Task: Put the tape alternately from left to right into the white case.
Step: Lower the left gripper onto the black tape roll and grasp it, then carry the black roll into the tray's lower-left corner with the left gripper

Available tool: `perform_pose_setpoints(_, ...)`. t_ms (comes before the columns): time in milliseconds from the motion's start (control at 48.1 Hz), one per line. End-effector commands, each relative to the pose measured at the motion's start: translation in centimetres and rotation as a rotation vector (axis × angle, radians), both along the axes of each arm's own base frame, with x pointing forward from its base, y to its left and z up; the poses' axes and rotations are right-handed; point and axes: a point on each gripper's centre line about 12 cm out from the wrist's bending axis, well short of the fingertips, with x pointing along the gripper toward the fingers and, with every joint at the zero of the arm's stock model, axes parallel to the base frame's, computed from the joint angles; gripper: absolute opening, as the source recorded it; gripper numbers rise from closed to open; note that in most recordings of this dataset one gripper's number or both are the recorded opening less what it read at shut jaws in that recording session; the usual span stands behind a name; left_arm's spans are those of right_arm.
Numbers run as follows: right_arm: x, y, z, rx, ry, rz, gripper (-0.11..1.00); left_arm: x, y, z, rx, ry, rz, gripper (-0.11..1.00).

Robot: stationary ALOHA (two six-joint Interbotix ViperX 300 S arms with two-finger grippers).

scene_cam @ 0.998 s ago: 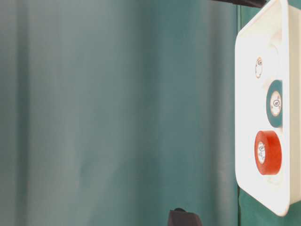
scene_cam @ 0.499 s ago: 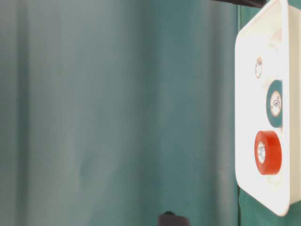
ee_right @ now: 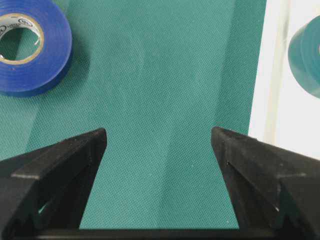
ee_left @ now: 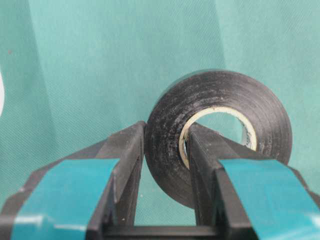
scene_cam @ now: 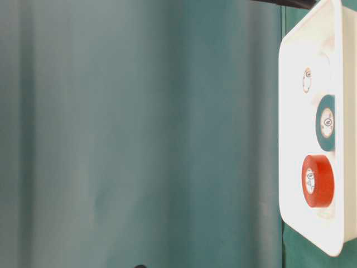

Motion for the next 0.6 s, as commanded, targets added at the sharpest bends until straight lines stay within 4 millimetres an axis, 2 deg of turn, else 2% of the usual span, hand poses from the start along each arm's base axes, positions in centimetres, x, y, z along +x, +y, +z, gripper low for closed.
perform_pose_setpoints(0,0.3,0.1,0.8,0.008,-0.032,0.001,0.82,0.6,-0.2,1.4,-0.008,-0.047,0.000,0.23)
perform_pose_setpoints(291,0.4,0.1,0.9,0.010,-0.035,0.001,0.82,1.5,-0.2,2.1,-0.010,-0.071,0.002,0.23)
perform_pose_setpoints(582,0.4,0.1,1.0,0.009,-0.037,0.001,0.82,2.8,2.2,2.6,-0.002,-0.089,0.072,0.23)
